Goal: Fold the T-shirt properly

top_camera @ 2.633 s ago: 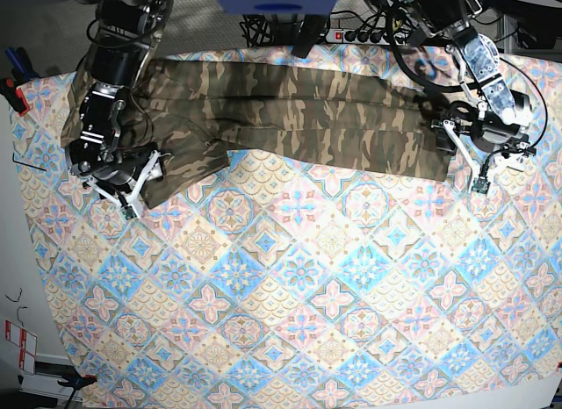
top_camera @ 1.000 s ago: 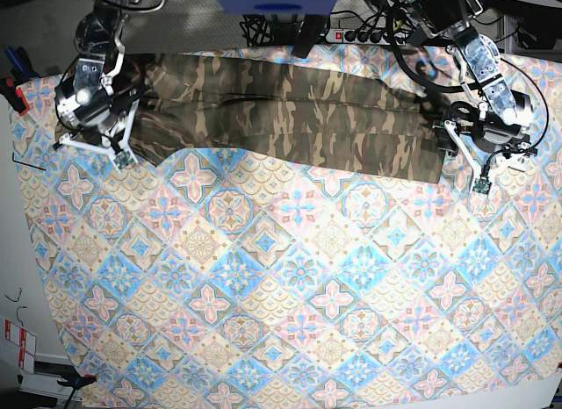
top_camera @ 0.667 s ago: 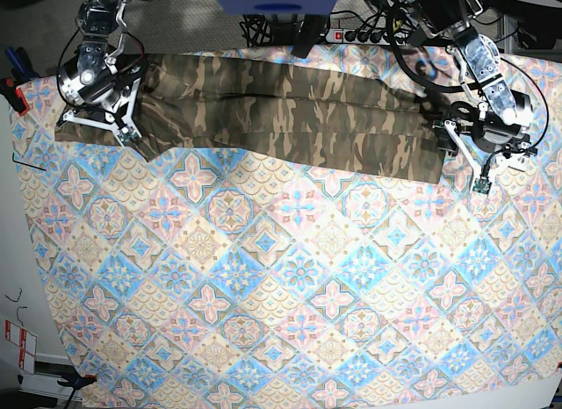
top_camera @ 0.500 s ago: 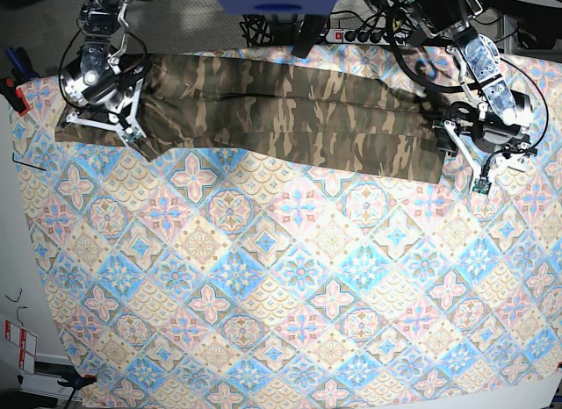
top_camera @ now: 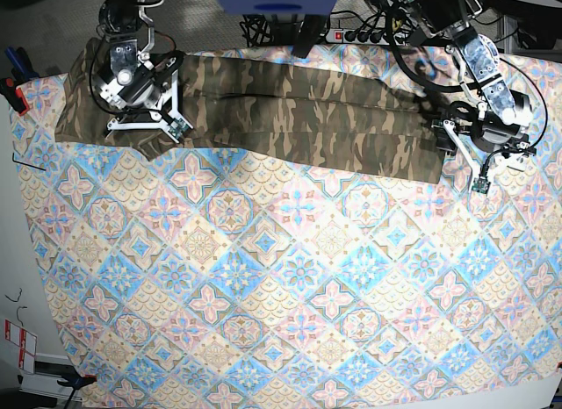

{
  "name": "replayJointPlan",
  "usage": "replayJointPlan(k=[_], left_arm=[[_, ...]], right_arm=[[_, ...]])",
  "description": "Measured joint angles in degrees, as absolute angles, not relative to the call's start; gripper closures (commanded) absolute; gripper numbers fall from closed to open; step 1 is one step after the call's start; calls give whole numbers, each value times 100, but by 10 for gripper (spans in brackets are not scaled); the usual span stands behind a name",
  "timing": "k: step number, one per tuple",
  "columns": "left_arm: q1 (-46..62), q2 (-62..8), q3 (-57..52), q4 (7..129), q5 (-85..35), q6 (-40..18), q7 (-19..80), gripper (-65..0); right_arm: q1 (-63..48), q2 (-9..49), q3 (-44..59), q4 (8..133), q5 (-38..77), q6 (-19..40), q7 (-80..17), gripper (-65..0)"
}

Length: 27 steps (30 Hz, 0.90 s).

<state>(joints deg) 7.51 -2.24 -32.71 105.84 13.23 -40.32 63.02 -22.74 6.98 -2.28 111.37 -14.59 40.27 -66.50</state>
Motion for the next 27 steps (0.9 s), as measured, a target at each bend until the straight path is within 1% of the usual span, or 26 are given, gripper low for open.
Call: replayJointPlan(k=[1, 4, 7, 12, 14, 17, 20, 23, 25, 27], left_arm=[[751, -224, -3271, 10584, 1326, -4032, 6302, -544], [746, -222, -3271, 10584, 1326, -4032, 6302, -544], [742, -207, -3269, 10584, 1319, -4032, 6298, -544], [751, -209, -3271, 10584, 1326, -4032, 6302, -544], [746, -204, -3269, 10545, 1319, -4032, 6296, -544], [720, -226, -3271, 10173, 1328, -4032, 6281, -544], [725, -222, -3271, 9909, 1326, -4032, 6305, -544], [731, -226, -3271, 9909, 1323, -4029, 6292, -544], [733, -224, -3269, 9909, 1326, -4032, 6287, -544], [735, -224, -3269, 9915, 1323, -4032, 6285, -544]], right_arm=[[-2279, 738, -314, 11137, -1463, 4023, -6716, -45], [-2285, 1155, -972, 11137, -1496, 4005, -6720, -91], [-2272, 1219, -1402, 11137, -1496, 4005, -6733, -136], [-2285, 1192, -1431, 11137, -1461, 4007, -6707, -245], [-2283, 1223, -1387, 11137, -1476, 4007, -6740, -275], [-2248, 1184, -1387, 11139, -1466, 4010, -6740, -277], [-2097, 928, -1400, 11142, -1492, 4007, -6744, -270], [-2064, 731, -1509, 11172, -1459, 4005, -6681, -229], [-1990, 598, -1627, 11170, -1461, 4018, -6825, -201], [-1839, 515, -1739, 11170, -1457, 4027, -6731, -185]])
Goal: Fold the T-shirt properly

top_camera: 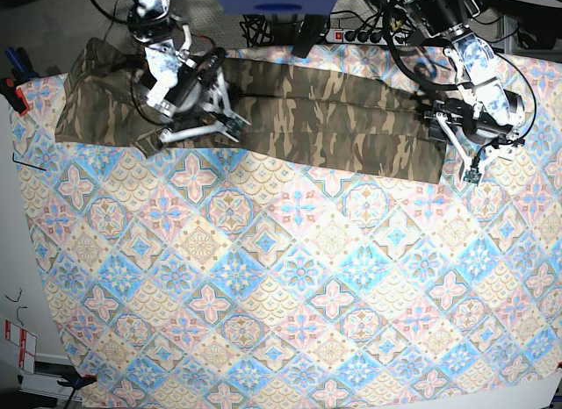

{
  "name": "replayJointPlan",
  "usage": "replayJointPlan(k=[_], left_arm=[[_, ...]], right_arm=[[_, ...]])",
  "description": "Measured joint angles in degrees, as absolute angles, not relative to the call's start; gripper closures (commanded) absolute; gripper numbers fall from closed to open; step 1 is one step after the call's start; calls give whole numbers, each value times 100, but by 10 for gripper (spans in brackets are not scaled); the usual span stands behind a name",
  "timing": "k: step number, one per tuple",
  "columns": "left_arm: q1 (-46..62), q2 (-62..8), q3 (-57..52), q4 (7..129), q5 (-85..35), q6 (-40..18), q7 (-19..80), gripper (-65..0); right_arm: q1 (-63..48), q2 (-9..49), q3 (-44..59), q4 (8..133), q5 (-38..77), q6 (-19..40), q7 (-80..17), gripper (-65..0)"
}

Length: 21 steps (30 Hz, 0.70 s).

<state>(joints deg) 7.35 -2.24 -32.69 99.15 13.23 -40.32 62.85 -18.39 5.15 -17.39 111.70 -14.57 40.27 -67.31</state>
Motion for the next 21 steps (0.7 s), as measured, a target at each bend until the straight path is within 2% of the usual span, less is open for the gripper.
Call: replayJointPlan(k=[10, 16, 21], left_arm=[[764, -228, -3269, 10313, 1323, -4032, 6285, -544], [762, -239, -3269, 10320, 1323, -4029, 6283, -544], [766, -224, -3267, 10645, 1319, -4029, 6298, -543]], right_arm=[[-1306, 449, -1584, 11172, -1444, 4032, -6991, -223], [-792, 82, 193, 11172, -1525, 3988, -7579, -222], [-770, 25, 1420, 11177, -1592, 3999, -7502, -222]])
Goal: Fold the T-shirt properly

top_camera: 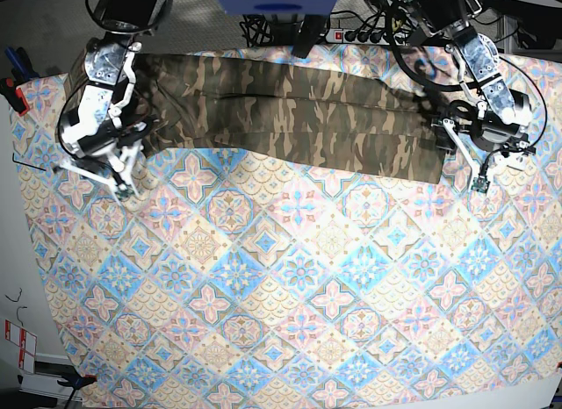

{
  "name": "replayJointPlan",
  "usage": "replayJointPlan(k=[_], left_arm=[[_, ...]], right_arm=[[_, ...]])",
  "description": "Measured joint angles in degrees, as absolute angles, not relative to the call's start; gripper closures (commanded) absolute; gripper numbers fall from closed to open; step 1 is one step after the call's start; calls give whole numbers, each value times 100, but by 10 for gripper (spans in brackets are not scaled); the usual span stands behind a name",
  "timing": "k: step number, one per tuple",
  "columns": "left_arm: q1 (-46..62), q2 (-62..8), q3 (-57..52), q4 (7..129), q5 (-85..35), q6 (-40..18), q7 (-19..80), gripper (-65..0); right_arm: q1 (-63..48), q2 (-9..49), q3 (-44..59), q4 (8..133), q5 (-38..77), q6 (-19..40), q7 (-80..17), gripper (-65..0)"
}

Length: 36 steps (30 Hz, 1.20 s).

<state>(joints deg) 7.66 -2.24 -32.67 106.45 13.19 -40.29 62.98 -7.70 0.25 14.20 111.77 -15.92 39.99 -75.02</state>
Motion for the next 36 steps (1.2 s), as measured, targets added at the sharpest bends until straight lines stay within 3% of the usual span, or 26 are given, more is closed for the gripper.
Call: replayJointPlan(k=[5, 13, 20, 25, 29, 36], left_arm=[[768, -257, -3164, 10877, 1925, -4027, 6267, -543], [1197, -224, -2449, 10873, 2021, -4047, 5741, -551], [1199, -410, -2449, 10812, 1968, -4058, 5721, -554], [1153, -609, -2502, 10812, 2058, -4012, 5725, -619], [1114, -644, -2812, 10761, 1879, -4023, 5704, -627], [1127, -996, -2801, 9485, 43, -4018, 6077, -627]], right_arm=[[-972, 36, 2486, 11183, -2676, 3988, -7140, -222], [-1398, -126, 3529, 11172, -2832, 4029, -6576, -226], [-1463, -104, 3675, 11172, -2832, 4027, -6552, -227], [-1616, -121, 3664, 11170, -2891, 4029, -6657, -227], [-1555, -91, 3664, 11166, -2838, 4027, -6560, -227], [-1573, -89, 3653, 11159, -2856, 4027, -6600, -227]])
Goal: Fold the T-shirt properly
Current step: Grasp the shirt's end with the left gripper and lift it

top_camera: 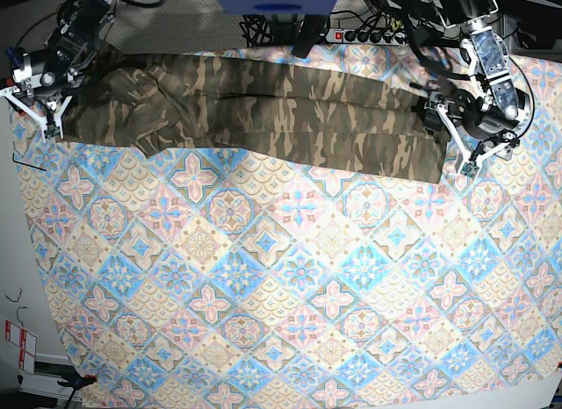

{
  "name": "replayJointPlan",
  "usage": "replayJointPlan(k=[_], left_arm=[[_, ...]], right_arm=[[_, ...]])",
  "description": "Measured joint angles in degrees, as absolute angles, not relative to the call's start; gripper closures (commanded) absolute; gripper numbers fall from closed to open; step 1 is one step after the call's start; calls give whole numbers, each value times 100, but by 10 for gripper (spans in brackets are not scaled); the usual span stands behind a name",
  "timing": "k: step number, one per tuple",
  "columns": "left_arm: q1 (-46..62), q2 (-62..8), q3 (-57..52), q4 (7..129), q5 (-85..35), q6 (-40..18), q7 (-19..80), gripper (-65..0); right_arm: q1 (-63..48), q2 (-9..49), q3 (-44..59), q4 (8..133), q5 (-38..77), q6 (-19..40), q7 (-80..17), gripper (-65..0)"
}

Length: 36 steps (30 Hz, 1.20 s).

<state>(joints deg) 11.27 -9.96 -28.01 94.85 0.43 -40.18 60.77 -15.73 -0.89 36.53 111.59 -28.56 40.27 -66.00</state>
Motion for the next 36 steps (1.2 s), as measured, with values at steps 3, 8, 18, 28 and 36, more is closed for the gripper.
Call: replayJointPlan(k=[3, 8, 18, 28, 36], left_arm=[[1129, -1334, -2832, 8936, -864, -4010, 6097, -627], [1087, -1605, -2805, 8232, -1566, -4010, 6016, -627], [880, -1730, -2060, 7568, -2309, -3903, 5590, -627], [814, -1791, -1009, 7601, -2860, -3874, 5417, -542], [773, -1747, -607, 7579, -2895, -3876, 5365, -180]], right_arm=[[-1588, -110, 3653, 11159, -2853, 4029, -6598, -227], [-1590, -106, 3656, 11159, -2853, 4029, -6584, -227], [-1697, -95, 3677, 11161, -2849, 4029, -6582, -226], [-1699, -108, 3686, 11161, -2860, 4029, -6589, -225], [-1695, -102, 3686, 11161, -2867, 4029, -6595, -222]])
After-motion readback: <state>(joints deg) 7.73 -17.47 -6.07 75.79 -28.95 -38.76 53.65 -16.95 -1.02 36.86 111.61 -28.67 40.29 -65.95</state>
